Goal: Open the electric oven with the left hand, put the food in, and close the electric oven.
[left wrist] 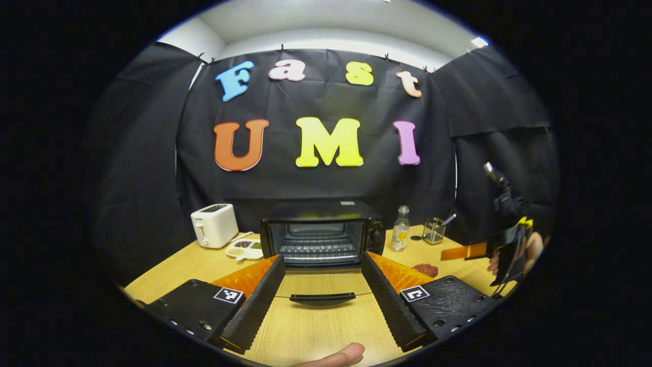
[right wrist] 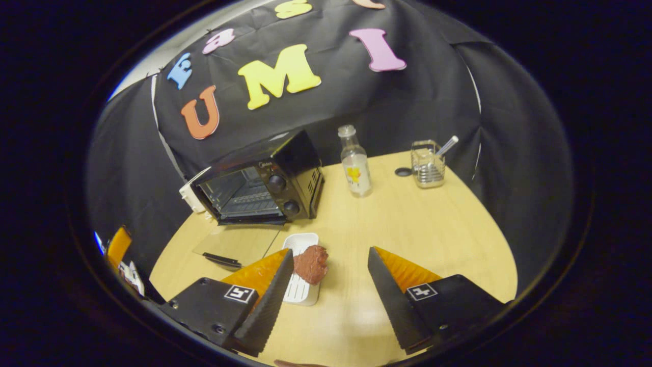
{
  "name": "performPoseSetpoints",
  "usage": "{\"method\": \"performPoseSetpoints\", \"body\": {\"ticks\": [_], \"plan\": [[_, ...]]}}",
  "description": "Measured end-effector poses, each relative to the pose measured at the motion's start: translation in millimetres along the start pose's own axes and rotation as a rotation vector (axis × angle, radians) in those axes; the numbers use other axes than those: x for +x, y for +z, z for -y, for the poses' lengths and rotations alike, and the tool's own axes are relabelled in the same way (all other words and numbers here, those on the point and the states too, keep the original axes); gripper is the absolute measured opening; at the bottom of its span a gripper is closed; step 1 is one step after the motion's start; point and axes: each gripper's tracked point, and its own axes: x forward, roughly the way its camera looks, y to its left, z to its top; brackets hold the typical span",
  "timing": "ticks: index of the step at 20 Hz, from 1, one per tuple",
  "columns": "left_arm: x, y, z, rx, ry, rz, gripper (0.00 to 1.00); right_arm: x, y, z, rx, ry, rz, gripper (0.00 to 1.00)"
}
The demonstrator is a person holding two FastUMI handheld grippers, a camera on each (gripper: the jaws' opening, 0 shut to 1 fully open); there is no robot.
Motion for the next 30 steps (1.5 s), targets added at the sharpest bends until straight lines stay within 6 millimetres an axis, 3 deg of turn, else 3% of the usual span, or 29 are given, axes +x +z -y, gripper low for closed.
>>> {"method": "performPoseSetpoints", "body": {"ticks": [1, 2, 3, 6, 7, 8, 10, 12, 19, 26, 30], "plan": [[-11.7, 12.1, -0.6, -0.007, -0.003, 0.021, 0.96, 9.1, -5.3, -2.8, 0.015, 0.018, -0.029, 0.93], [-23.1, 20.4, -1.3, -0.014, -0.005, 0.034, 0.96, 19.4, -9.0, -3.9, 0.034, 0.036, -0.053, 0.84], [-34.6, 25.0, -0.4, -0.019, -0.013, 0.039, 0.96, 28.0, -12.9, -3.5, 0.053, 0.048, -0.080, 0.88], [-56.7, 32.0, -11.9, -0.016, 0.000, 0.065, 0.96, 41.0, -25.9, -1.0, 0.131, 0.082, -0.128, 0.61], [-62.6, 33.2, -17.3, -0.015, 0.008, 0.069, 0.96, 46.2, -27.5, -7.1, 0.161, 0.122, -0.135, 0.61], [-66.3, 33.0, -22.0, -0.017, 0.015, 0.072, 0.96, 47.7, -25.9, -11.8, 0.200, 0.155, -0.140, 0.33], [-73.1, 31.8, -33.1, -0.025, 0.033, 0.070, 0.96, 46.2, -24.6, -20.1, 0.224, 0.208, -0.140, 0.17], [-80.8, 30.0, -45.8, -0.039, 0.052, 0.072, 0.96, 40.8, -24.2, -21.7, 0.184, 0.198, -0.134, 0.11], [-102.3, 33.2, -77.8, -0.078, 0.056, 0.107, 0.96, 6.1, -14.1, -43.6, -0.158, 0.029, -0.054, 0.10], [-120.0, 34.2, -98.4, -0.055, 0.070, 0.140, 0.97, -40.3, 12.2, -105.8, -0.469, -0.088, 0.111, 0.10], [-127.7, 29.4, -100.5, -0.032, 0.070, 0.140, 0.96, -48.8, 14.0, -154.2, -0.578, -0.099, 0.183, 0.10]]}}
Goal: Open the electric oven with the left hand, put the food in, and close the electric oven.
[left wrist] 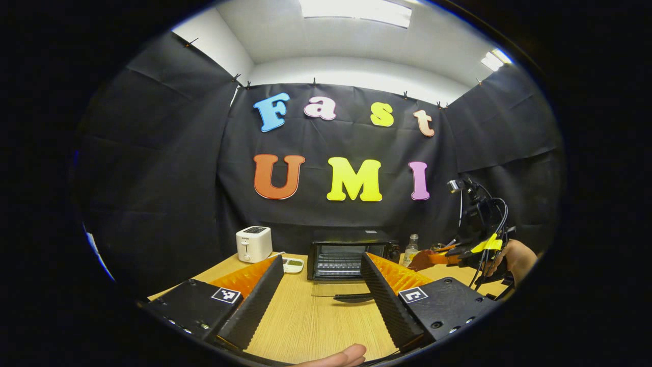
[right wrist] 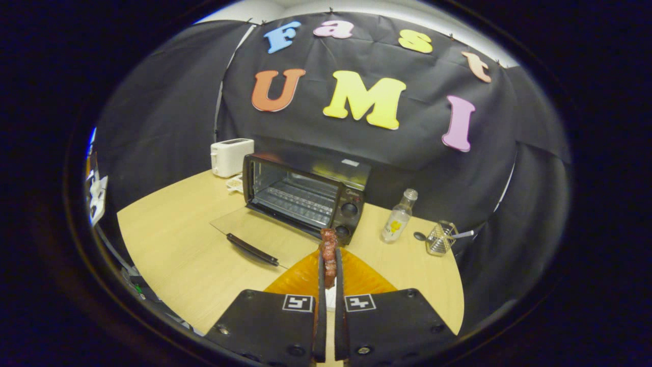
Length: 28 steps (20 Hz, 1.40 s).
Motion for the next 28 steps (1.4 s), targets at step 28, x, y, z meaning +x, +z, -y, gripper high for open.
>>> {"method": "performPoseSetpoints", "body": {"ticks": [28], "plan": [[-1.4, -40.7, -120.2, 0.061, 0.201, -0.021, 0.96, 144.1, 69.2, -130.2, 0.769, 0.146, 0.131, 0.10]]}}
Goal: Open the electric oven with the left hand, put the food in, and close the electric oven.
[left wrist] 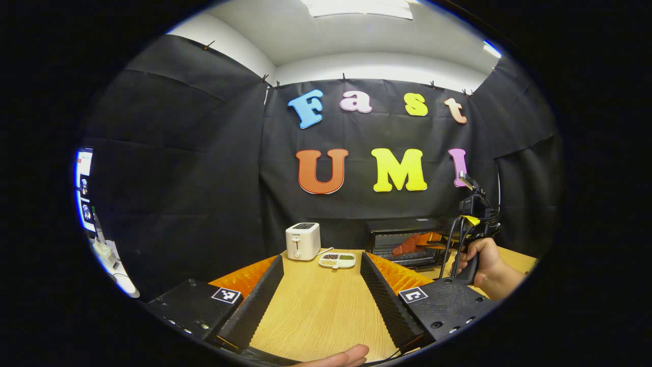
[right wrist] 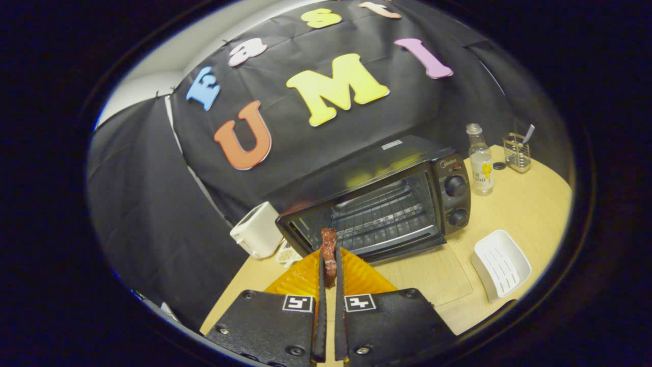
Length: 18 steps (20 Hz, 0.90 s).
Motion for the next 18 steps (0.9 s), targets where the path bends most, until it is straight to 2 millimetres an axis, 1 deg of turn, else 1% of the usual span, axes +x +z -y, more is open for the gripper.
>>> {"method": "performPoseSetpoints", "body": {"ticks": [2, 4, 6, 9, 11, 13, 15, 17, 18], "plan": [[6.2, -4.9, -2.3, 0.010, 0.007, -0.012, 0.97, 8.2, 11.3, 8.0, 0.074, 0.002, 0.045, 0.10], [15.4, -4.1, -3.0, 0.018, 0.015, -0.016, 0.97, 20.4, 21.2, 13.8, 0.158, 0.015, 0.078, 0.10], [24.8, 0.8, -1.9, 0.020, 0.025, -0.011, 0.97, 36.8, 17.3, 22.3, 0.223, 0.017, 0.056, 0.09], [36.6, 4.0, 14.9, -0.001, -0.004, -0.010, 0.96, 65.4, 12.7, 36.2, 0.336, 0.020, 0.040, 0.10], [44.2, 5.2, 19.5, -0.011, -0.011, -0.008, 0.96, 85.6, 11.8, 49.1, 0.410, 0.011, 0.041, 0.09], [50.2, 1.5, 23.6, -0.010, -0.016, -0.020, 0.96, 105.9, 11.0, 58.2, 0.481, -0.004, 0.043, 0.09], [55.4, -3.6, 27.7, -0.005, -0.020, -0.037, 0.96, 122.0, 7.3, 62.4, 0.502, -0.020, 0.029, 0.09], [59.0, -6.9, 29.8, -0.005, -0.019, -0.044, 0.97, 136.2, 11.2, 67.3, 0.502, -0.028, 0.045, 0.10], [60.1, -10.4, 31.7, -0.008, -0.024, -0.052, 0.97, 140.2, 12.5, 69.9, 0.494, -0.038, 0.056, 0.06]]}}
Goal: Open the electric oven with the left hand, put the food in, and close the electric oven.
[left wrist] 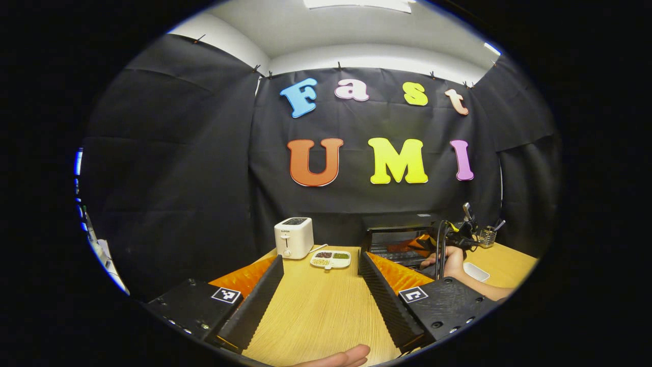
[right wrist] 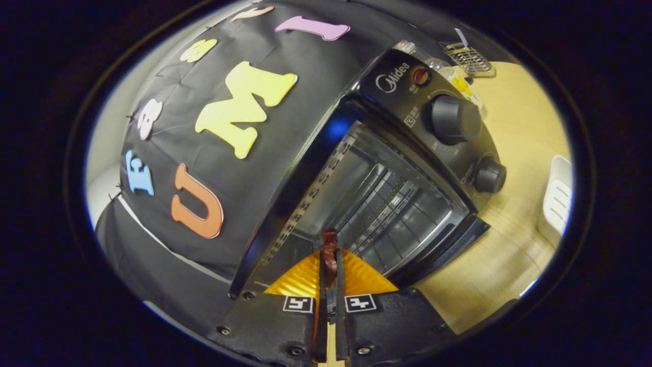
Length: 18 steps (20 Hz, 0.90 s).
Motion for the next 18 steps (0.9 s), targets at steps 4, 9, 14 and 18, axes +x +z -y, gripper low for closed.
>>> {"method": "performPoseSetpoints", "body": {"ticks": [4, 9, 14, 18], "plan": [[0.2, -8.1, 1.2, 0.005, -0.005, -0.016, 0.96, 17.8, 1.5, 11.5, -0.037, -0.027, 0.029, 0.10], [-4.6, -8.8, -4.0, -0.003, -0.013, -0.011, 0.96, 30.8, -0.4, 10.5, -0.128, -0.043, 0.045, 0.12], [-12.4, -7.0, -8.4, -0.034, -0.028, -0.012, 0.97, 30.4, -0.5, 15.2, -0.233, -0.099, 0.054, 0.18], [-21.6, -5.0, -10.8, -0.005, -0.029, -0.001, 0.97, 30.0, -3.7, 23.2, -0.285, -0.143, 0.045, 0.25]]}}
